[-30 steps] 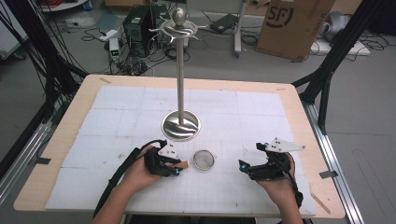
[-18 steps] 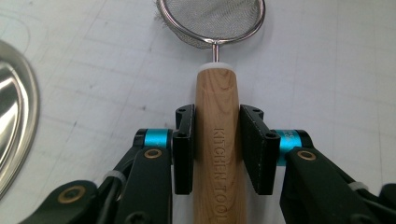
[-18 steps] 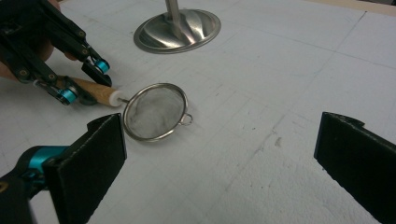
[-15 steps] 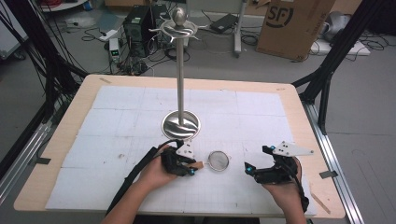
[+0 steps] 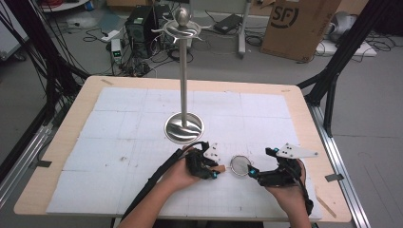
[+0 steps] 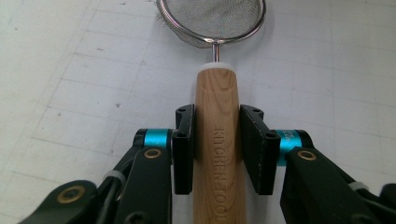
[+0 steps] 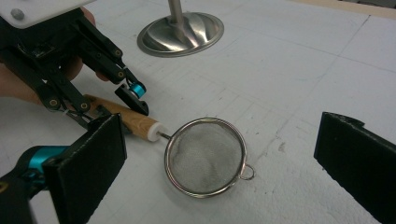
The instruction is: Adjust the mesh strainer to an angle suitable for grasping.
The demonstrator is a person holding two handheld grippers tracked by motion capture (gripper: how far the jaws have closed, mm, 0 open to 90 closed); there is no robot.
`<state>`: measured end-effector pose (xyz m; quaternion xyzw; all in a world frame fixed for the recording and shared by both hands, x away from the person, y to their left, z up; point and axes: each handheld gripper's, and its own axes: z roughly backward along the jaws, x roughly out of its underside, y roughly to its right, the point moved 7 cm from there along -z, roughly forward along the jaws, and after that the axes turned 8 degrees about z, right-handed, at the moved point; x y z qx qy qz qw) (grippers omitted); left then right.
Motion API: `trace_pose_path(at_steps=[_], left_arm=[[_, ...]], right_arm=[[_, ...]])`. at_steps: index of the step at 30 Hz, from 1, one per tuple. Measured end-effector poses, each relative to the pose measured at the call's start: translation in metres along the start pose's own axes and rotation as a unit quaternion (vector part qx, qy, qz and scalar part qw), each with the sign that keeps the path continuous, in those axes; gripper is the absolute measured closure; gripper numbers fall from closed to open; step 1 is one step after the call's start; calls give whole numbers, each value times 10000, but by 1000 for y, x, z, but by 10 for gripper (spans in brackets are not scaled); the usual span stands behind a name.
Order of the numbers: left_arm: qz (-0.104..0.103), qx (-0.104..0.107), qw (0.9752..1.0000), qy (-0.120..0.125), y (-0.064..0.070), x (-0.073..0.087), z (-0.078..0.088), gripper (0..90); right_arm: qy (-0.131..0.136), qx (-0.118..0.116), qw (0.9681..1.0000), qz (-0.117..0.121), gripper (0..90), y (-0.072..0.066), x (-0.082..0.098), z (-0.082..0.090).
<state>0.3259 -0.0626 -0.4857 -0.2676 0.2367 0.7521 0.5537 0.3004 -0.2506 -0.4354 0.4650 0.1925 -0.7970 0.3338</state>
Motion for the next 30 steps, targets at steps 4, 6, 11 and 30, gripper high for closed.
trace_pose_path(at_steps=[4,6,11,30], left_arm=[[89,-58,9999,45,-1,2,5,618],[133,-59,9998,153,-3,2,11,605],[235,-93,9995,196,-4,11,22,543],[337,-117,9994,-25,0,43,38,672]], right_arm=[[-3,-3,10000,18,11,0,0,-1],[-1,-9,10000,5,11,0,0,-2],[-18,-39,10000,36,11,-1,-1,-4],[-7,-130,9999,111,11,-6,-6,-11]])
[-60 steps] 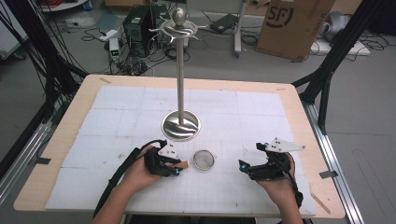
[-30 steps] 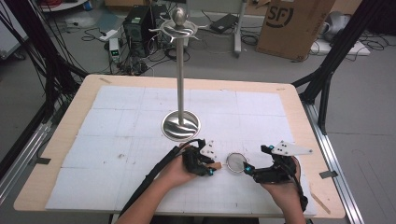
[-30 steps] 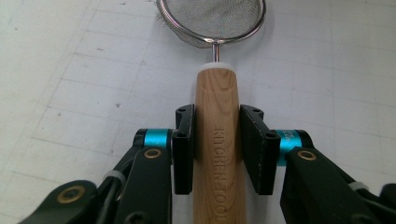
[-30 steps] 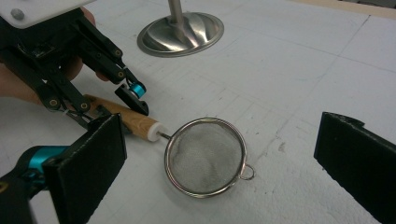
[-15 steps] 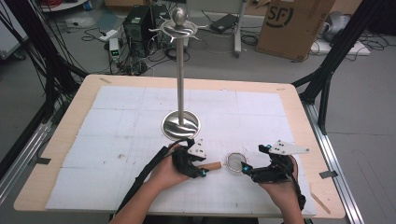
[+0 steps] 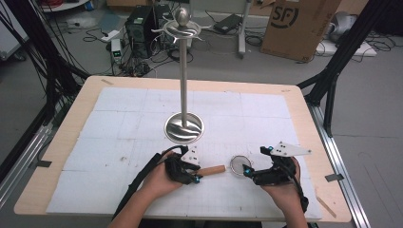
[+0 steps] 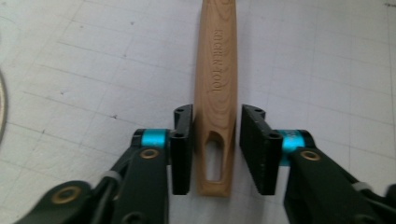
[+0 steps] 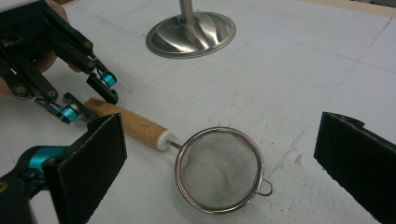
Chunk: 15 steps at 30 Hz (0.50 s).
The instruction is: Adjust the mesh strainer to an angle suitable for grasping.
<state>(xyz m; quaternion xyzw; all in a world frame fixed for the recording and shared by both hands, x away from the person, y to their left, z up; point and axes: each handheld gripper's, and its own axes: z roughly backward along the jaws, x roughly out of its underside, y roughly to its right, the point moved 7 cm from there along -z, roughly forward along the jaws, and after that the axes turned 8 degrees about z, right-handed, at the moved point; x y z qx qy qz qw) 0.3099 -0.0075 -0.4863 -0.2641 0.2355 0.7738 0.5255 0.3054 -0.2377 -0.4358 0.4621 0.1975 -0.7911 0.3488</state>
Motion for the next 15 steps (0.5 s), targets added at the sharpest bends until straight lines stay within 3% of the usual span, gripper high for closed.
trace_pose_path(at_steps=[5,15], left_arm=[[4,12,10000,29,1,-2,-2,673],[-227,52,9997,-12,10,-11,-10,674]], right_arm=[[-3,-5,10000,-35,11,1,1,0],[-13,-47,10000,-16,11,-1,1,-3]])
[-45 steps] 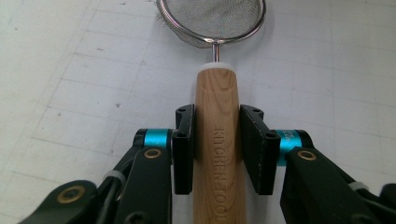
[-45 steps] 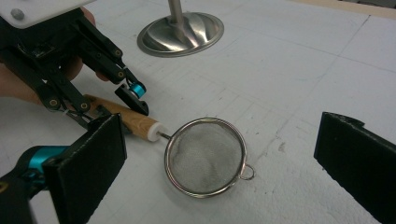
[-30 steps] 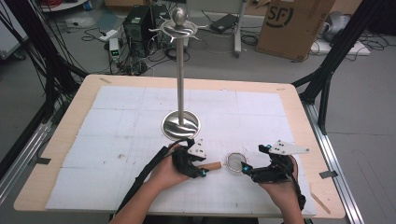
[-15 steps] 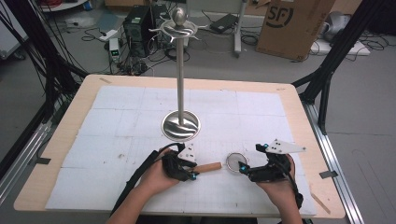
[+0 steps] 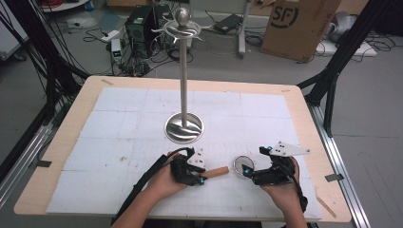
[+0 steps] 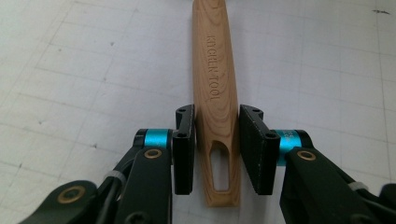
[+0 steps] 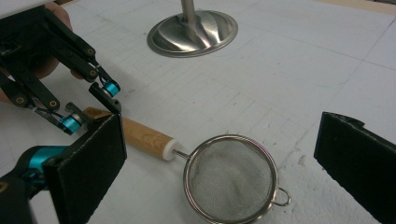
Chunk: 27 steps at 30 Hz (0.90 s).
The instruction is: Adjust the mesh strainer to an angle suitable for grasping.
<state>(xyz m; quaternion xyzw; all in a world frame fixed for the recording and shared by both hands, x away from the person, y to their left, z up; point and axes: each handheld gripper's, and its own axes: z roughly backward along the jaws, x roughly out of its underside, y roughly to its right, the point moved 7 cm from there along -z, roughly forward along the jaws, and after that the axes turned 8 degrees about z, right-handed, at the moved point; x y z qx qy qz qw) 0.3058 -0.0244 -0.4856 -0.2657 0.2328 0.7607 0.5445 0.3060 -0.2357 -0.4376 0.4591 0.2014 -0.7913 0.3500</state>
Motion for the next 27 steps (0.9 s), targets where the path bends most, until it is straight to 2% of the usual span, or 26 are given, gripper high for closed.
trace_pose_path(at_steps=[4,5,10,16,27], left_arm=[[103,-194,9998,39,-9,0,2,581],[210,-225,9995,98,-10,0,1,581],[425,-366,9983,134,-21,2,3,551],[633,-513,9965,162,-31,4,4,522],[956,-836,9916,241,-46,7,7,469]], right_arm=[[19,9,10000,-2,11,1,0,1],[19,9,10000,-2,11,1,0,1],[17,4,10000,-12,11,1,1,1],[30,24,10000,-30,11,2,0,3],[21,26,10000,-29,11,2,1,3]])
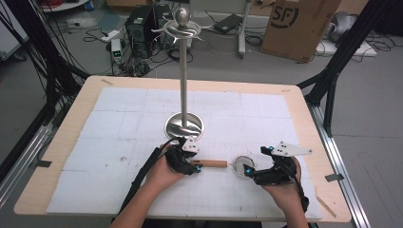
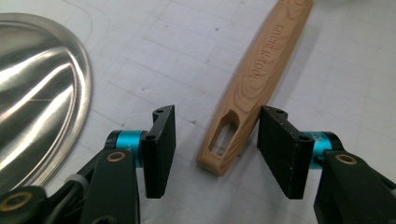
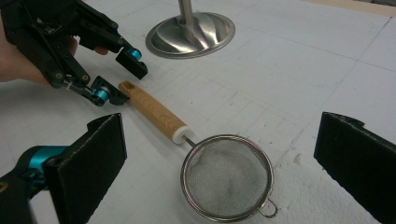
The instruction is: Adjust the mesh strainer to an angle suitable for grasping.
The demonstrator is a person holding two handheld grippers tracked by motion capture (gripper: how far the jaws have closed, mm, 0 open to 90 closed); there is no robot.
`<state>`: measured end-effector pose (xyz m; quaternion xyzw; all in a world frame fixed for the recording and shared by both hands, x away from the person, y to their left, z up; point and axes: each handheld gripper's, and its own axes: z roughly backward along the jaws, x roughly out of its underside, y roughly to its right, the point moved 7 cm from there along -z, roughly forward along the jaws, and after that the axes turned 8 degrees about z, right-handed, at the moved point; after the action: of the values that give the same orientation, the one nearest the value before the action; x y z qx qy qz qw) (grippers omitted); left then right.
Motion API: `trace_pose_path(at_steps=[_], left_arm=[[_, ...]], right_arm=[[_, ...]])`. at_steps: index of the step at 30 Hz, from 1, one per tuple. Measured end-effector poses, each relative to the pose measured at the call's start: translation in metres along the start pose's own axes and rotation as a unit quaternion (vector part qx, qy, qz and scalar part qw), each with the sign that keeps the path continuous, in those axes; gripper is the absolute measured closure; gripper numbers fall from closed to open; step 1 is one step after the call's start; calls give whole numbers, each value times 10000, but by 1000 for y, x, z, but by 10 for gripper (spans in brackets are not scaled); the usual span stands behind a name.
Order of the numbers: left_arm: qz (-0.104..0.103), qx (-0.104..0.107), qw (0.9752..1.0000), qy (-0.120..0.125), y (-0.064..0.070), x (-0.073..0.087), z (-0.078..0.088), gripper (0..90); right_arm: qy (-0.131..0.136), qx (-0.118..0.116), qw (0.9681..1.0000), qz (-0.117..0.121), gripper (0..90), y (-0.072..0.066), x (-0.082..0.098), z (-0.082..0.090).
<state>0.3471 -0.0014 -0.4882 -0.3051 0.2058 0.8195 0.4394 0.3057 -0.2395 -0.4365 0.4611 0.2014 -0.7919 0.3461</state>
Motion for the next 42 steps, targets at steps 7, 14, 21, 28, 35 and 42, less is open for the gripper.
trace_pose_path(at_steps=[7,14,21,28,35,42], left_arm=[[262,-237,9993,120,-12,-1,-1,462],[405,-313,9984,226,-19,-3,-4,436],[426,-397,9981,187,-21,-1,1,423],[465,-341,9981,238,-23,8,18,406],[607,-258,9967,474,-30,18,41,376],[657,-74,9953,706,-35,21,57,342]], right_arm=[[-17,4,10000,-3,11,0,1,-1],[-48,-2,10000,-13,11,0,2,-2],[-54,-9,10000,6,11,0,2,-3],[-35,-20,10000,19,11,-1,1,-2],[-65,-36,10000,50,11,-3,1,-5],[-96,-38,9999,42,11,-4,2,-5]])
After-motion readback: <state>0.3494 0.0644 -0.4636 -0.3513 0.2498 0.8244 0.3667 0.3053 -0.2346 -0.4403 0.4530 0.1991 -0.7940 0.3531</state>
